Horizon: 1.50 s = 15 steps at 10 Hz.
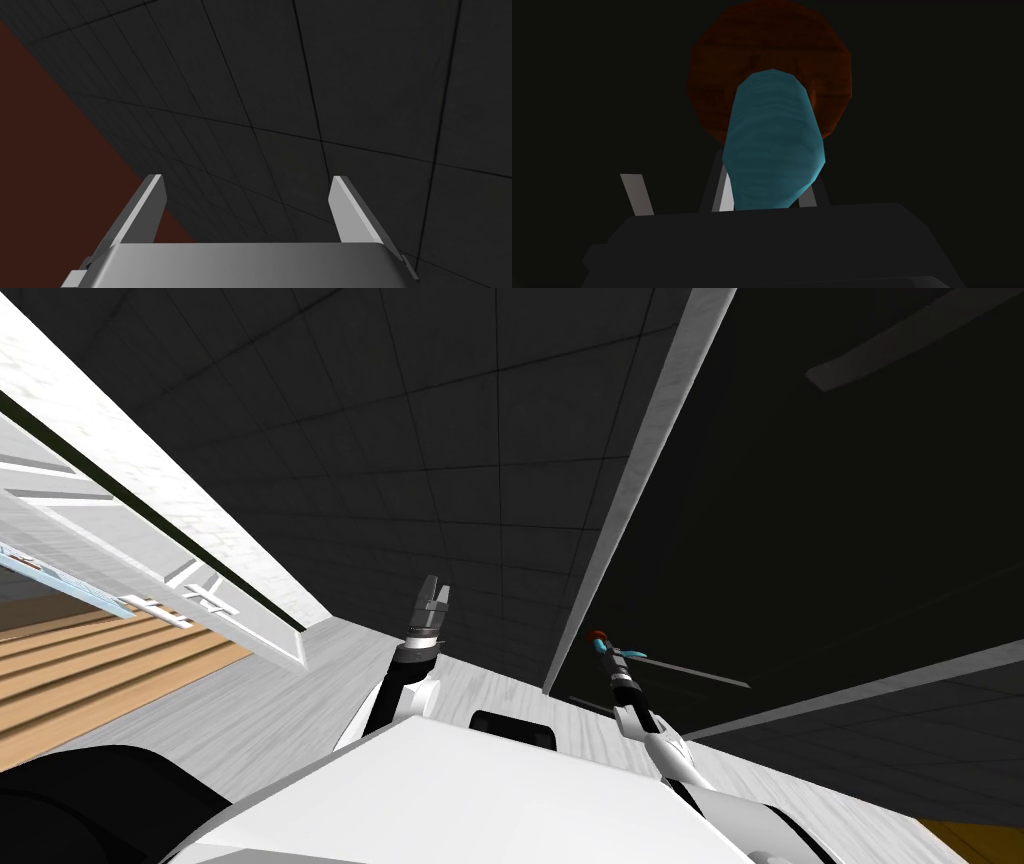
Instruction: Pull the door open
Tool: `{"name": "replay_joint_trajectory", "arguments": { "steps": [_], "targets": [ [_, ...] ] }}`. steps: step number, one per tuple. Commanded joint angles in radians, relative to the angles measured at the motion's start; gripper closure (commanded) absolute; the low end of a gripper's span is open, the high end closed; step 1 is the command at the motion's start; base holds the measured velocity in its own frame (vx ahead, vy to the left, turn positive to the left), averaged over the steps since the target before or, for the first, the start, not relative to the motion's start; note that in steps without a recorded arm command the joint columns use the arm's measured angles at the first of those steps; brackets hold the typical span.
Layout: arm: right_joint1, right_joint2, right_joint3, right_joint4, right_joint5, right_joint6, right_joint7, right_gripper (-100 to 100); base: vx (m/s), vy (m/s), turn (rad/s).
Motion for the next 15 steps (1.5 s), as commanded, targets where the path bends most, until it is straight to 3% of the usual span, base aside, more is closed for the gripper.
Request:
{"name": "replay_joint_trajectory", "arguments": {
  "steps": [1, 3, 9, 11, 12, 14, 15],
  "targets": [
    [0.000, 0.000, 0.001, 0.000, 0.001, -0.001, 0.002, 100, -0.008, -0.001, 0.003],
    [0.000, 0.000, 0.001, 0.000, 0.001, -0.001, 0.002, 100, 0.000, 0.000, 0.000],
    [0.041, -0.048, 0.053, -0.011, 0.032, -0.054, -0.079, 100, -0.174, -0.049, 0.106],
    [0.041, -0.048, 0.053, -0.011, 0.032, -0.054, -0.079, 100, -0.084, -0.018, 0.011],
    [0.055, -0.065, 0.071, -0.016, 0.043, -0.073, -0.108, 100, -0.131, -0.080, 0.143],
    [0.066, -0.079, 0.085, -0.019, 0.051, -0.088, -0.130, 100, -0.219, -0.092, 0.139],
    [0.053, -0.074, 0.081, -0.010, 0.048, -0.085, -0.123, 100, -0.083, -0.021, 0.022]
  ]
}}
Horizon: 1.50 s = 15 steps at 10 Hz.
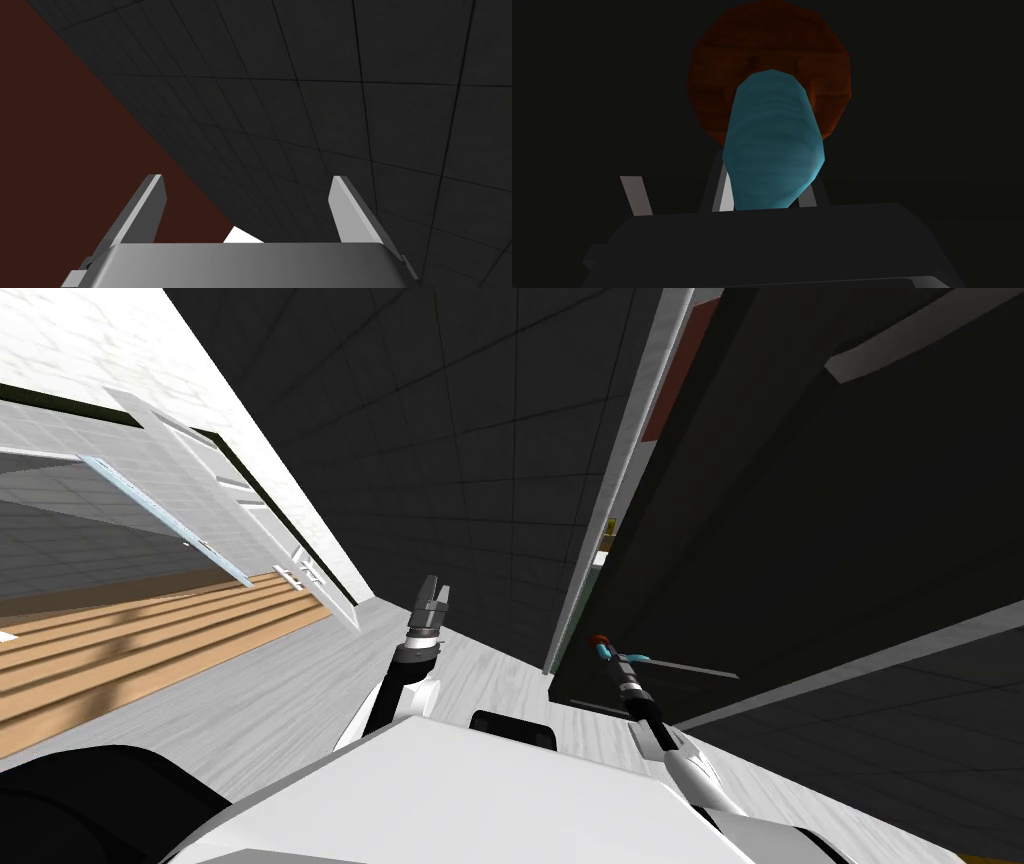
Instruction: Pull the door open
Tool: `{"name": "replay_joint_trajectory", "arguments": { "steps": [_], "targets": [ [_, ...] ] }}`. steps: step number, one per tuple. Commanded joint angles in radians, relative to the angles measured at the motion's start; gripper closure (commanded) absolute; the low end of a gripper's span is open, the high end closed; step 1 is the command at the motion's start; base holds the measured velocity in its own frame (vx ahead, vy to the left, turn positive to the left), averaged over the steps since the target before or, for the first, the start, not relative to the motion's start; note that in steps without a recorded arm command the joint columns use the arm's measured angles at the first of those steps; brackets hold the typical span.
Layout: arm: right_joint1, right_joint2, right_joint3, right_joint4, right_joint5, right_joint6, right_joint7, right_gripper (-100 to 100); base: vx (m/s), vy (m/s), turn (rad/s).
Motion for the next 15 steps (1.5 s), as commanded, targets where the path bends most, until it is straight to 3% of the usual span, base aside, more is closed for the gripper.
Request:
{"name": "replay_joint_trajectory", "arguments": {
  "steps": [1, 8, 9, 10, 14, 15],
  "targets": [
    [0.013, -0.014, 0.015, -0.002, 0.009, -0.024, -0.020, 100, -0.137, -0.031, 0.088],
    [0.072, -0.079, 0.086, -0.009, 0.051, -0.137, -0.110, 100, -0.199, -0.082, 0.084],
    [0.055, -0.071, 0.081, 0.013, 0.049, -0.135, -0.103, 100, -0.092, -0.027, 0.004],
    [0.070, -0.082, 0.089, 0.025, 0.052, -0.168, -0.115, 100, -0.129, -0.059, 0.129],
    [0.082, -0.094, 0.094, 0.033, 0.054, -0.198, -0.125, 100, -0.113, -0.063, 0.089],
    [0.091, -0.102, 0.098, 0.039, 0.056, -0.220, -0.132, 100, -0.103, -0.065, 0.115]
  ]
}}
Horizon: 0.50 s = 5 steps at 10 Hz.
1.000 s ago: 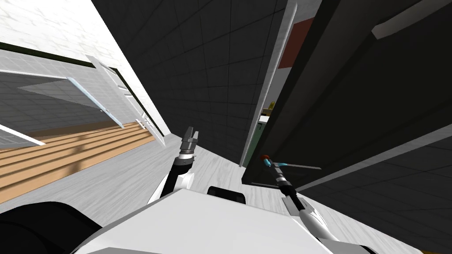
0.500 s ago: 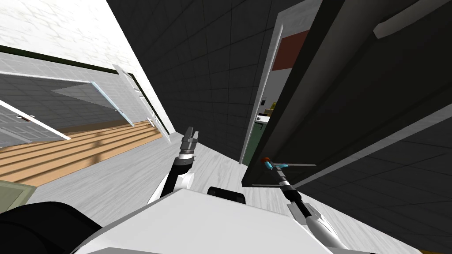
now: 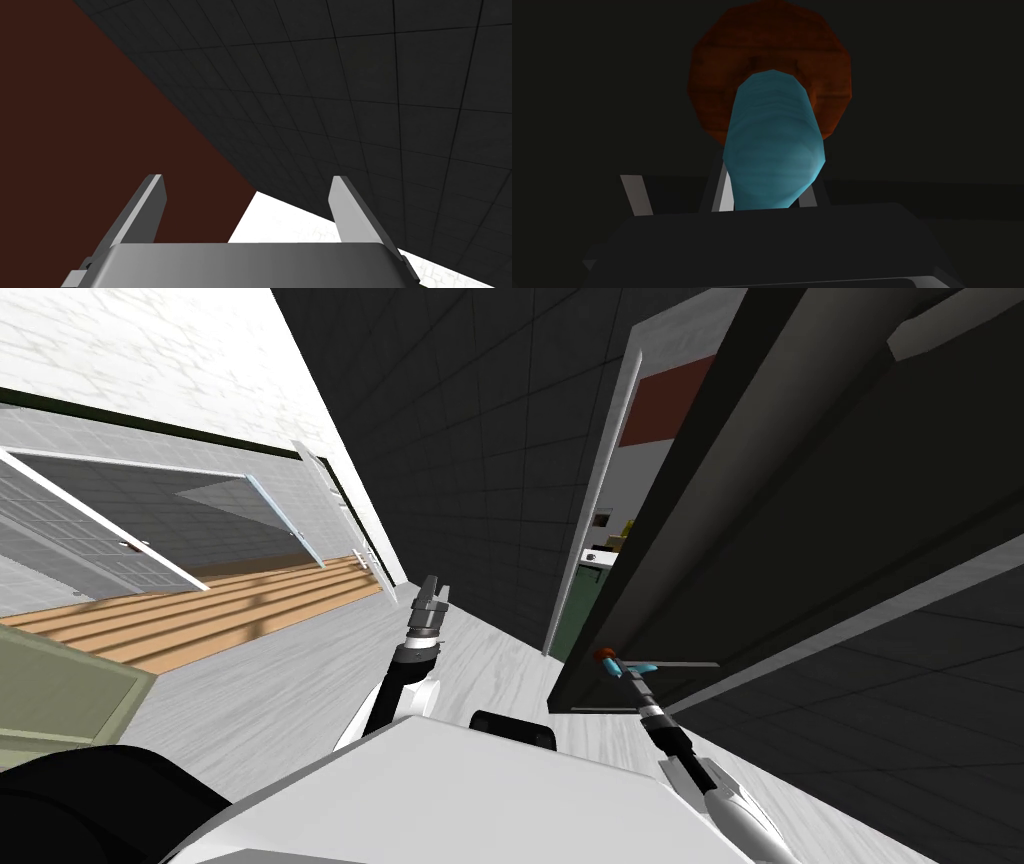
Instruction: Pull the door open
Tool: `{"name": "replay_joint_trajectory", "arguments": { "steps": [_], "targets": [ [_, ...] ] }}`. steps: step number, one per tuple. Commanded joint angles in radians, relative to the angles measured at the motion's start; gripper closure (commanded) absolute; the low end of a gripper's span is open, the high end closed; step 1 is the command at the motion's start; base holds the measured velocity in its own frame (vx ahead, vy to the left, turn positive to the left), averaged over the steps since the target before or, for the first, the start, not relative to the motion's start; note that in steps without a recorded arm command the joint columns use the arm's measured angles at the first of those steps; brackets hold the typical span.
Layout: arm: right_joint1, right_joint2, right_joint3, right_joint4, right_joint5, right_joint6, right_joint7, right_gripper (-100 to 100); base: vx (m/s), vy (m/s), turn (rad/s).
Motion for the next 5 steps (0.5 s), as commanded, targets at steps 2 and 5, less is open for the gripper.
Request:
{"name": "replay_joint_trajectory", "arguments": {
  "steps": [2, 5],
  "targets": [
    [0.015, -0.016, 0.006, 0.011, 0.003, -0.040, -0.011, 100, -0.129, -0.059, 0.114],
    [0.028, -0.029, 0.012, 0.020, 0.005, -0.073, -0.022, 100, -0.106, -0.075, 0.100]
  ]
}}
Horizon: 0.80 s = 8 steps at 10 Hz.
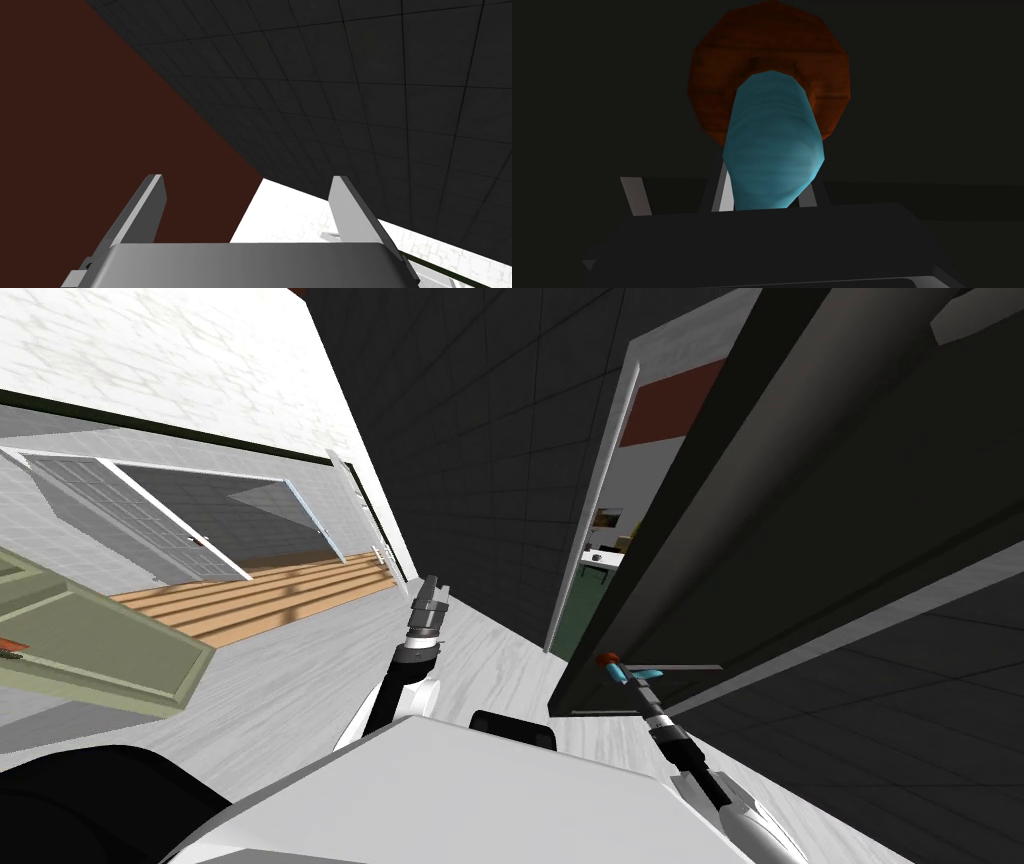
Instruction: Pull the door open
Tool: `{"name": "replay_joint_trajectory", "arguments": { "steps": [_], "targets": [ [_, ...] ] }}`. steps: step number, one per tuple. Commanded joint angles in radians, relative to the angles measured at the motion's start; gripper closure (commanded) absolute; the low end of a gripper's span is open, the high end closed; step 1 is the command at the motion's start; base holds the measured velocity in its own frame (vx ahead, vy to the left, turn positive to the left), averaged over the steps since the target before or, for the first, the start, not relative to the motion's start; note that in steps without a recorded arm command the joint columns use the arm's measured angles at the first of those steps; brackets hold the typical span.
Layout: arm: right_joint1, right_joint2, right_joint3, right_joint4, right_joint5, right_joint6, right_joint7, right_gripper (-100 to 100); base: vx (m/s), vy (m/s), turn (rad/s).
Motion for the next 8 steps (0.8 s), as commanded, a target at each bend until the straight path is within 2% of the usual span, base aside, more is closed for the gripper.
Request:
{"name": "replay_joint_trajectory", "arguments": {
  "steps": [1, 3, 4, 5, 8],
  "targets": [
    [0.030, -0.023, 0.003, -0.017, 0.000, -0.024, -0.012, 100, -0.177, -0.083, 0.185],
    [0.037, -0.030, 0.006, -0.013, 0.001, -0.041, -0.018, 100, -0.187, -0.074, 0.106],
    [0.022, -0.023, 0.008, 0.001, 0.003, -0.039, -0.017, 100, -0.074, -0.026, 0.009],
    [0.026, -0.024, 0.010, 0.011, 0.003, -0.053, -0.019, 100, -0.115, -0.079, 0.159],
    [0.031, -0.030, 0.012, 0.020, 0.003, -0.070, -0.021, 100, -0.196, -0.115, 0.194]
  ]
}}
